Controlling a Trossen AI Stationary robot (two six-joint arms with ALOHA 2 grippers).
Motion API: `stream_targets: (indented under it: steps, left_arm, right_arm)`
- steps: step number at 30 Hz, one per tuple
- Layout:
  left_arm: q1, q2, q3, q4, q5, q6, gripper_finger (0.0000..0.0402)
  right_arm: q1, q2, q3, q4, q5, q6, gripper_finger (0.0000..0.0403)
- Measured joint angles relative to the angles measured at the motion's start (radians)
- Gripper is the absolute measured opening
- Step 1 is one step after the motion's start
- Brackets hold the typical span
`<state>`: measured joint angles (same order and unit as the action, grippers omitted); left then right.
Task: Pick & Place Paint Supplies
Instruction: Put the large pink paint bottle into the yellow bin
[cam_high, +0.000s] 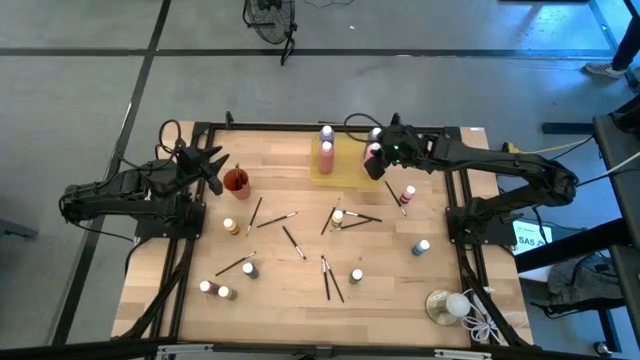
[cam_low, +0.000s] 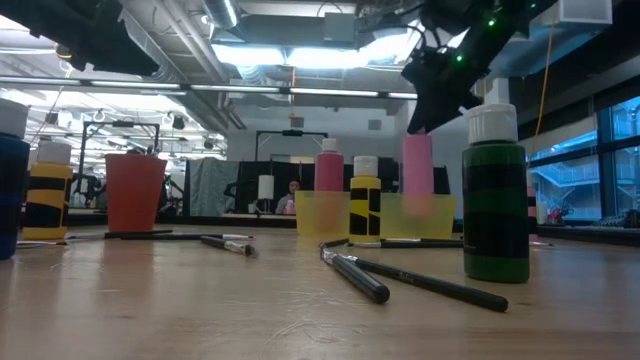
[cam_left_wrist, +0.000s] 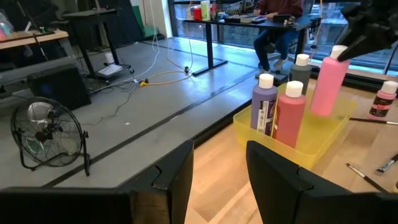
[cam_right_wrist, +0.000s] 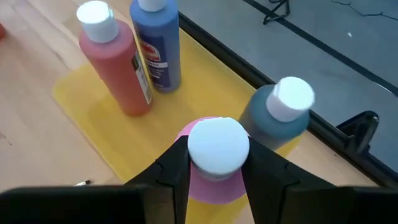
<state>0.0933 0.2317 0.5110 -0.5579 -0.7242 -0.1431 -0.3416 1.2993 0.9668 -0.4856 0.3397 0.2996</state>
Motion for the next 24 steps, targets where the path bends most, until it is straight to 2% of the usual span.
stream_targets:
  steps: [10,24]
  left_arm:
    - [0.0,0.0,0.0,0.0,0.002,0.0,0.0143]
    - [0.0,0.0,0.0,0.0,0.01,0.0,0.0143]
  right_arm:
    - [-0.007,0.05,0.0,0.018,0.052,0.034,0.0116]
    - [-0.032,0.051,0.0,0.021,0.045,0.037,0.0116]
